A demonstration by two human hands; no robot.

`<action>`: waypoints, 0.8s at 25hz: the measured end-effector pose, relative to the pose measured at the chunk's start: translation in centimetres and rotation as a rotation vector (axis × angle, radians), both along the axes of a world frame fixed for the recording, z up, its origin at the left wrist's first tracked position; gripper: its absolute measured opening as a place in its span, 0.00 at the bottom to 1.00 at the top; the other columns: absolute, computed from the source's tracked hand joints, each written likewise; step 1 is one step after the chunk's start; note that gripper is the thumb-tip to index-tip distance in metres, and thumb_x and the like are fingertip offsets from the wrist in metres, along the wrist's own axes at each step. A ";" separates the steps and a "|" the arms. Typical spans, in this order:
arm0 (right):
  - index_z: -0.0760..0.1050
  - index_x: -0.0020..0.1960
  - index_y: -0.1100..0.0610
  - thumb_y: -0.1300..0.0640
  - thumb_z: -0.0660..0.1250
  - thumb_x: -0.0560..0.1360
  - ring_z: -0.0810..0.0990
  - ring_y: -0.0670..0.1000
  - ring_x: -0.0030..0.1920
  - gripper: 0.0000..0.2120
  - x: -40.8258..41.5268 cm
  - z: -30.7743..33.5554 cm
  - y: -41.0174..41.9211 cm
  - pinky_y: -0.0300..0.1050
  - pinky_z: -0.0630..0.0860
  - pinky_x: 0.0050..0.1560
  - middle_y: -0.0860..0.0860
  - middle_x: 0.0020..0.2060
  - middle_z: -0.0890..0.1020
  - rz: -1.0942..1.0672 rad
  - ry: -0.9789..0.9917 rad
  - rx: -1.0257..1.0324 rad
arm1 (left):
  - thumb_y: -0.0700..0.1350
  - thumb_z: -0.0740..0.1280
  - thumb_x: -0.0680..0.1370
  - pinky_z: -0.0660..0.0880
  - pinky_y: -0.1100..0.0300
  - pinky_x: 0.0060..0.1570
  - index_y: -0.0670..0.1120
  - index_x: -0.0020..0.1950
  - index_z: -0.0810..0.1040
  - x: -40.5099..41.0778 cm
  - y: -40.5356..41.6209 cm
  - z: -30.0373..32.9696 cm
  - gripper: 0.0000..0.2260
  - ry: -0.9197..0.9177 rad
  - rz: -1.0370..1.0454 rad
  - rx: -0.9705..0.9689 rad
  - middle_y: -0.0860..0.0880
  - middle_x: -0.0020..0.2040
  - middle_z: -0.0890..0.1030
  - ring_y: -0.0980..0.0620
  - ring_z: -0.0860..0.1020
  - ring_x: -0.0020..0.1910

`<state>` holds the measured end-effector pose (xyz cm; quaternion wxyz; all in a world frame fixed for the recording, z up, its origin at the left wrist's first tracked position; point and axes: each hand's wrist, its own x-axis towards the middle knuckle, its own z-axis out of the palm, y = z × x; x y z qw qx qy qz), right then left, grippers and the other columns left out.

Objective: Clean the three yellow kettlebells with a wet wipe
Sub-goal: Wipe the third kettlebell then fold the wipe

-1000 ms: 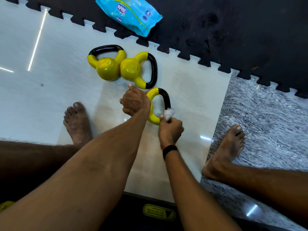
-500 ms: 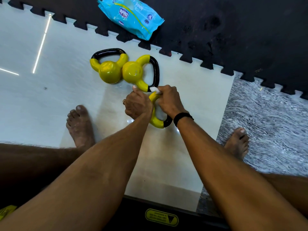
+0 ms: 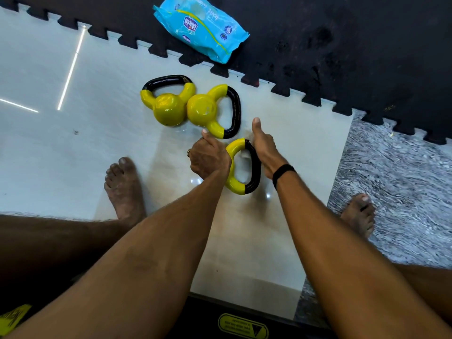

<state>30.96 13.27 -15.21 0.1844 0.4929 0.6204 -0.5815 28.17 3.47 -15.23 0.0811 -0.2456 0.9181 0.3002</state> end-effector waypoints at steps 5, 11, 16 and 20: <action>0.79 0.45 0.59 0.31 0.40 0.77 0.79 0.44 0.31 0.38 1.2 -0.2 1.3 0.38 0.73 0.34 0.48 0.31 0.82 -0.026 0.024 -0.203 | 0.52 0.52 0.83 0.72 0.49 0.48 0.37 0.52 0.81 -0.1 0.1 0.1 0.24 -0.032 0.035 -0.013 0.37 0.52 0.82 0.37 0.76 0.56; 0.76 0.43 0.53 0.25 0.39 0.71 0.73 0.53 0.40 0.39 5.0 -0.9 -0.9 0.44 0.68 0.36 0.51 0.39 0.75 -0.179 -0.059 0.007 | 0.52 0.52 0.83 0.71 0.48 0.48 0.36 0.51 0.81 0.0 0.1 0.1 0.24 -0.029 0.054 -0.012 0.36 0.52 0.82 0.37 0.76 0.56; 0.79 0.53 0.55 0.26 0.40 0.73 0.77 0.57 0.57 0.41 7.1 -1.2 -3.5 0.54 0.70 0.62 0.53 0.52 0.79 -0.293 -0.105 0.019 | 0.52 0.51 0.83 0.72 0.48 0.48 0.37 0.51 0.81 0.0 0.1 0.0 0.25 -0.028 0.015 -0.029 0.37 0.52 0.82 0.37 0.76 0.56; 0.78 0.49 0.57 0.26 0.38 0.72 0.81 0.50 0.43 0.42 3.7 0.3 0.1 0.38 0.73 0.40 0.52 0.41 0.83 -0.231 0.025 -0.163 | 0.52 0.51 0.83 0.72 0.47 0.48 0.37 0.50 0.81 0.0 0.0 0.0 0.25 -0.008 0.008 -0.041 0.37 0.51 0.82 0.37 0.77 0.56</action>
